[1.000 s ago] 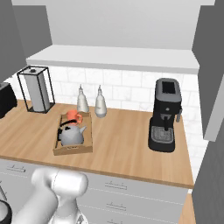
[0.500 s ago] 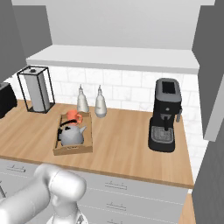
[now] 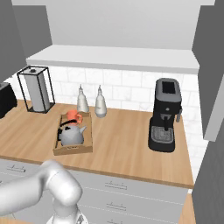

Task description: Pick the kettle from the counter and place it on the tray. Then pick the mug from the cabinet and place it on the tray. Then close the cabinet doors.

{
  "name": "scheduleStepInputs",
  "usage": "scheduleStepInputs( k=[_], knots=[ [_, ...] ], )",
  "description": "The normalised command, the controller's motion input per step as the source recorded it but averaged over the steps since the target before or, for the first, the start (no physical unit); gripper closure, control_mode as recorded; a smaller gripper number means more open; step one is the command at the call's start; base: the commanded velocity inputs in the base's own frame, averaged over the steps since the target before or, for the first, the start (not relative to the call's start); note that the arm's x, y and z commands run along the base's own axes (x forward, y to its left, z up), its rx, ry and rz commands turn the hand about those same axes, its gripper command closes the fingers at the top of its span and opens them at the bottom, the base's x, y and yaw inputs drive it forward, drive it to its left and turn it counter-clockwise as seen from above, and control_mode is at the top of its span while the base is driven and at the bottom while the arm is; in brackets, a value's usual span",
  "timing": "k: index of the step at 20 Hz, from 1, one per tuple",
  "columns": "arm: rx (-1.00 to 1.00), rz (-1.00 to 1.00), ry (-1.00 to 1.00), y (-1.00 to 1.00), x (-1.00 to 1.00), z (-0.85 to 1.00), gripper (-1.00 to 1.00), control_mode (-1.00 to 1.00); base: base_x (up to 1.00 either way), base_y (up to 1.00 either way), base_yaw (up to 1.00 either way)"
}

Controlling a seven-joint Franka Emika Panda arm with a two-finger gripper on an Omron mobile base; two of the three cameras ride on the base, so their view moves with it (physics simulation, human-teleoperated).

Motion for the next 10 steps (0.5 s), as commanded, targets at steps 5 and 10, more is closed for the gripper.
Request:
scheduleStepInputs(
  k=[5, 10],
  knots=[
    [0.0, -0.22, -0.03, -0.12, 0.01, 0.26, -1.0, -1.0, 0.0, 0.0, 0.0],
    [0.0, -0.08, -0.11, -0.57, -0.02, 0.24, -1.0, -1.0, 0.0, 0.0, 0.0]
  ],
)
